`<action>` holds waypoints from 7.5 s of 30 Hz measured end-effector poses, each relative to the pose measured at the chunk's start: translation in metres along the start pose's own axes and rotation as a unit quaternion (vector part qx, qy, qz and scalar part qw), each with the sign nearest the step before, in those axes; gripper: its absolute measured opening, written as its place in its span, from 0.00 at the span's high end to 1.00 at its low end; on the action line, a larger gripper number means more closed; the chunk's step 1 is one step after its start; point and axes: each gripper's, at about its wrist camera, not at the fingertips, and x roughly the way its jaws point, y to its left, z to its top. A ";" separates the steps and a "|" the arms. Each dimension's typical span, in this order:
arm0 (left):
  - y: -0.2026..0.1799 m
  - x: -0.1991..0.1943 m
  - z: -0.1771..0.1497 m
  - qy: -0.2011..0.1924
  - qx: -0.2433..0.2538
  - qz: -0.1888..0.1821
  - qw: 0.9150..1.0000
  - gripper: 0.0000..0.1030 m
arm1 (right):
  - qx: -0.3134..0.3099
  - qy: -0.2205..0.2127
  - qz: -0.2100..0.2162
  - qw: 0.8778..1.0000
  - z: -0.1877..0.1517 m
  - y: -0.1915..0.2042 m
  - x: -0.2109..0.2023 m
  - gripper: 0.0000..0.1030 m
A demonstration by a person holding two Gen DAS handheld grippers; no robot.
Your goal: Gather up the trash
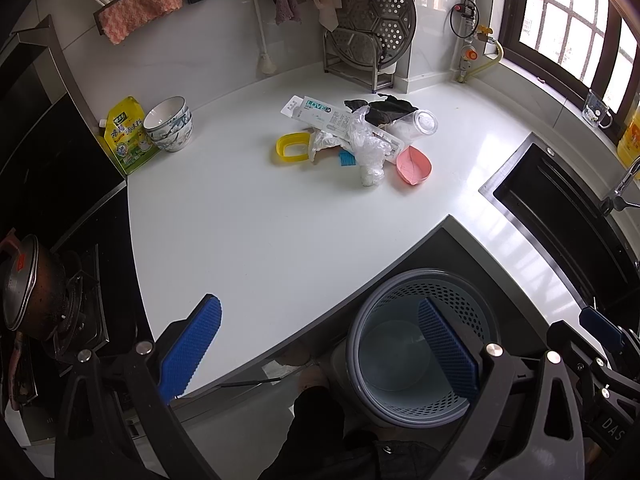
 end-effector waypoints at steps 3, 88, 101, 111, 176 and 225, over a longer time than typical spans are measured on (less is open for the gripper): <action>0.000 0.000 0.000 0.000 0.000 0.000 1.000 0.06 | 0.000 0.001 0.000 1.000 0.001 0.001 0.000 0.31; 0.109 0.346 0.202 0.053 0.016 -0.070 0.996 0.19 | 0.110 0.039 -0.147 0.982 0.167 -0.006 0.303 0.46; 0.101 0.335 0.203 0.044 0.025 -0.098 0.994 0.90 | 0.113 0.035 -0.124 0.985 0.172 -0.003 0.305 0.94; 0.123 0.315 0.201 0.044 0.005 -0.100 0.994 0.97 | 0.126 0.011 -0.107 0.986 0.167 -0.005 0.282 0.96; -0.096 0.120 -0.036 0.048 0.198 -0.201 0.958 0.97 | 0.105 0.048 -0.093 0.989 -0.064 -0.065 0.123 0.96; -0.069 0.100 -0.023 0.021 0.125 -0.124 0.984 0.39 | 0.076 0.070 -0.057 0.993 -0.061 -0.077 0.130 0.65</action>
